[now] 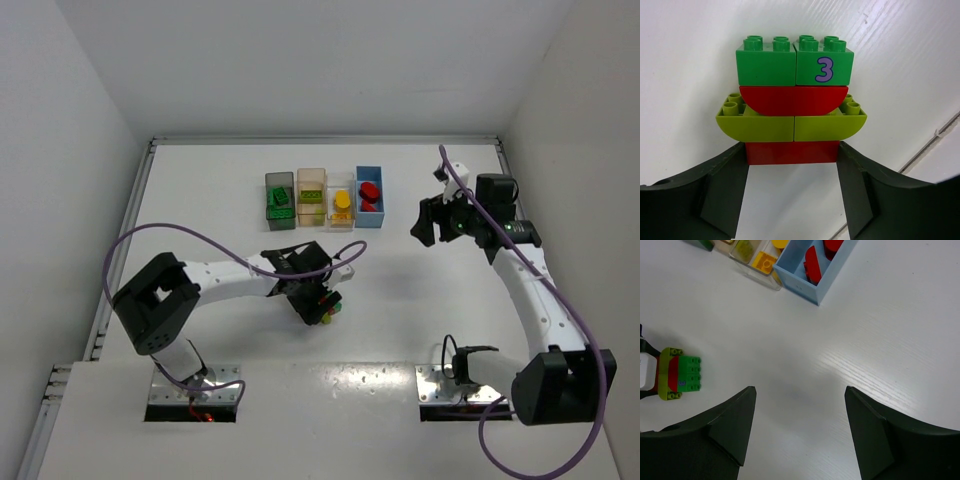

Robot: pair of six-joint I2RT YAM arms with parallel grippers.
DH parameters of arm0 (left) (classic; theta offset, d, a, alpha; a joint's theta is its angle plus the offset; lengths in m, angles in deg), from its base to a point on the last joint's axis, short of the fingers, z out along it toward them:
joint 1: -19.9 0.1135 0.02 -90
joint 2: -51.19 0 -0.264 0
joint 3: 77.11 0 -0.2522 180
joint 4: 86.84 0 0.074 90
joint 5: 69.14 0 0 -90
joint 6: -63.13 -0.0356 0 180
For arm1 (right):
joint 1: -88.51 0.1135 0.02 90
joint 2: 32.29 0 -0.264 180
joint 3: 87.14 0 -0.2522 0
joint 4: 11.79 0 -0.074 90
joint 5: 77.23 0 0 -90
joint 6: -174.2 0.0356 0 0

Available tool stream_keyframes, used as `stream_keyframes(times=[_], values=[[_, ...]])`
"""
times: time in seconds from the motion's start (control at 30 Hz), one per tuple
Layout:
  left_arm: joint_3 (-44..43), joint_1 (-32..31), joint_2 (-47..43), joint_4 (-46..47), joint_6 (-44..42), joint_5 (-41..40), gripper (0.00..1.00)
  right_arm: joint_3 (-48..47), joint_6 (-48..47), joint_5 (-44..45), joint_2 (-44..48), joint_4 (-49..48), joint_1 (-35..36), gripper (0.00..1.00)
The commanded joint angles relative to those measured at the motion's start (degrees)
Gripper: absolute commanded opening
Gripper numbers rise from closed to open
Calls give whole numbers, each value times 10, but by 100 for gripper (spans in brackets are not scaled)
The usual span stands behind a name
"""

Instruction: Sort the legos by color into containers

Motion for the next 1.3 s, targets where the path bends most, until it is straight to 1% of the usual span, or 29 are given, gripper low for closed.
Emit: stream_keyframes(times=[0.0,0.03,0.13,0.17,0.23,0.27,0.3,0.33,0.37,0.4,0.43,0.5,0.53,0.6,0.73,0.8,0.87,0.93,1.0,1.03,1.07,1.17,1.27], values=[[-17,-14,3,31,-5,16,68,-10,-6,-13,-6,-18,-2,72],[-17,-14,3,31,-5,16,63,-10,-6,-13,-6,-18,-2,72],[-12,-14,-18,52,-12,16,54,-16,-6,-26,-11,-18,-2,72],[-6,-14,-31,59,-12,16,52,-21,-6,-50,-17,-18,-2,72],[26,-14,-96,105,-12,8,50,-26,-6,-83,-35,-1,-2,72],[39,-14,-123,124,-19,8,49,-26,-6,-130,-43,12,-2,72],[53,-14,-178,164,-24,1,49,-26,-6,-155,-51,20,-2,72],[80,-14,-204,184,-24,1,49,-26,-6,-180,-62,25,-2,72],[92,-14,-227,202,-29,-6,49,-26,1,-229,-84,25,-2,72],[100,-14,-243,220,-29,-14,49,-26,22,-252,-94,25,-2,72],[100,-14,-261,220,-38,-14,49,-26,39,-296,-104,17,4,72],[100,-14,-261,214,-43,-26,49,-26,88,-342,-132,-15,4,72],[94,-14,-261,214,-48,-32,49,-31,101,-389,-143,-23,4,72],[89,-14,-261,214,-58,-37,49,-53,143,-444,-176,-48,18,72],[83,-14,-261,220,-69,-37,49,-86,185,-503,-219,-69,44,72],[83,-14,-256,226,-69,-37,49,-99,194,-527,-225,-77,62,74],[83,-14,-251,233,-74,-37,49,-99,194,-532,-233,-77,72,75],[83,-14,-251,240,-74,-43,49,-104,172,-532,-238,-67,86,76],[77,-14,-245,246,-80,-43,49,-110,149,-505,-244,-32,95,76],[71,-14,-245,246,-80,-38,49,-110,114,-494,-244,-16,102,76],[66,-14,-239,251,-80,-38,48,-116,96,-461,-252,-1,102,76],[60,-14,-234,251,-80,-38,47,-130,26,-406,-265,47,116,76],[54,-14,-234,251,-75,-33,47,-135,18,-376,-282,63,129,76]])
